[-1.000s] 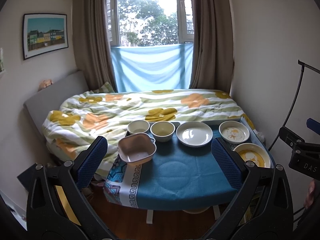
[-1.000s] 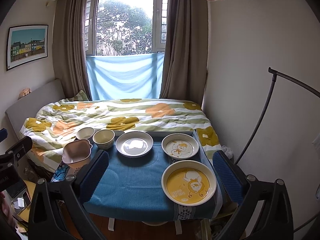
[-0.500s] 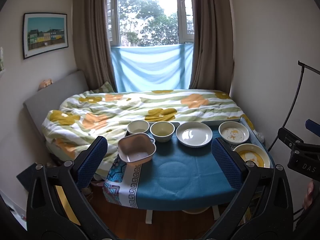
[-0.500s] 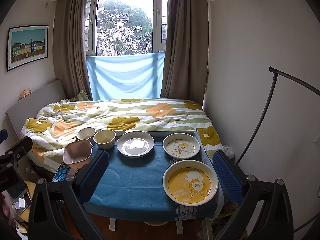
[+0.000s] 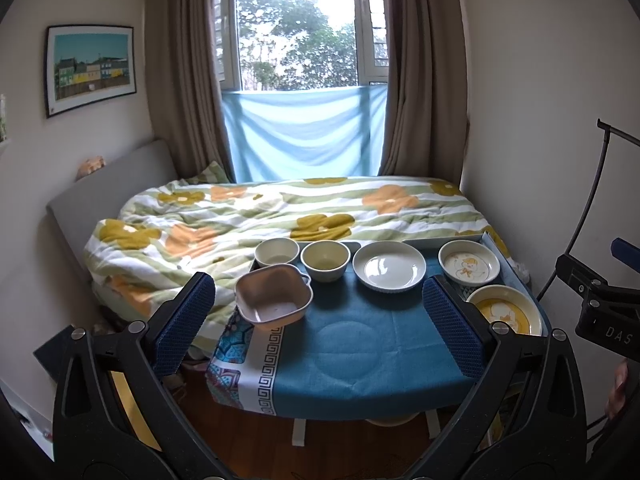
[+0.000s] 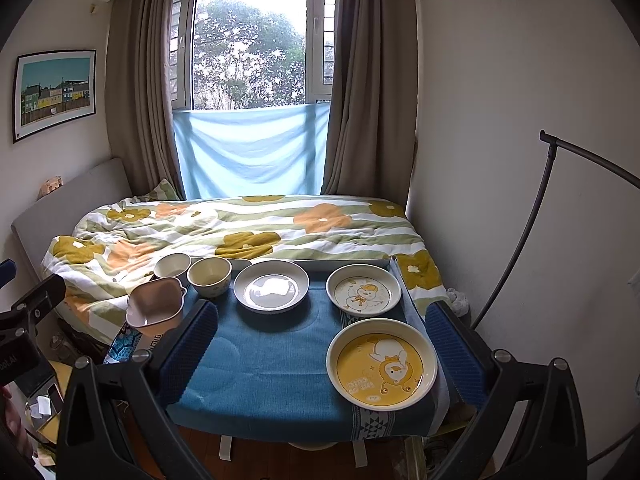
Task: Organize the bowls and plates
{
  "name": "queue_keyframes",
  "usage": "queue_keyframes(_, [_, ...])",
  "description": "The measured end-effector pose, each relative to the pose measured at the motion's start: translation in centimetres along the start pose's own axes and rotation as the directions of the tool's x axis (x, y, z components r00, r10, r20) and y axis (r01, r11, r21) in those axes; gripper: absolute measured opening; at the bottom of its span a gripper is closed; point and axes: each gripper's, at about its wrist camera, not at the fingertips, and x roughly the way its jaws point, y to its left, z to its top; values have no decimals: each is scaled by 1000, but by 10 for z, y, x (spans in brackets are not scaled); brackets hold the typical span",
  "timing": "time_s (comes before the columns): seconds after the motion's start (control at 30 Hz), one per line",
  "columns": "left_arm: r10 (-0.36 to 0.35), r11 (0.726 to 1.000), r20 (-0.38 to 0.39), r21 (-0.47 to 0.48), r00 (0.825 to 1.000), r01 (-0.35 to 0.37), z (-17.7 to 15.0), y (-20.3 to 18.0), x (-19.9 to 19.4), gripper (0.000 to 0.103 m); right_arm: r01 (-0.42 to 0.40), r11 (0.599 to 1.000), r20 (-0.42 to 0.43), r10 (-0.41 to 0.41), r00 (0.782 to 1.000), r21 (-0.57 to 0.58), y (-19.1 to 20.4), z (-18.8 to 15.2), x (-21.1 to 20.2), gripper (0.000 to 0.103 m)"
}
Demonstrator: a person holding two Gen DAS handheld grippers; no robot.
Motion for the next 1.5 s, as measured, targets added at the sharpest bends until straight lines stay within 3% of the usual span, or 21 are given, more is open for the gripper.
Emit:
queue_keyframes(0.7, [-2,1000,-1,-9,1000,2,-1,1,3,103,-2,1000,-2,2,1000,6,4,-1,0,103])
queue_keyframes(0.97, [-37,999,-23,-3,999,37,2,0,10,103,-4,1000,-23,4,1000,14,3,-1,4,103])
queue_keyframes(1.03, [-75,997,-34,-5,997,75,5,0,16,103,5,1000,-36,-4,999,24,0,-2,5,103])
queue_keyframes(1.17, [-169,985,-69,6,983,170,4,-1,39,103,46,995,-93,-38,995,87,-16,-19,18,103])
queue_keyframes(1.3, [-235,969,-157,34,959,243,-4,-20,78,103,119,987,-188,-97,977,109,-41,-44,36,103])
queue_keyframes(1.4, [-291,946,-258,65,921,317,-14,-49,116,103,153,978,-264,-112,958,139,-68,-64,52,103])
queue_keyframes(1.5, [-341,913,-379,82,860,399,-31,-86,159,103,165,970,-342,-97,935,176,-96,-84,75,103])
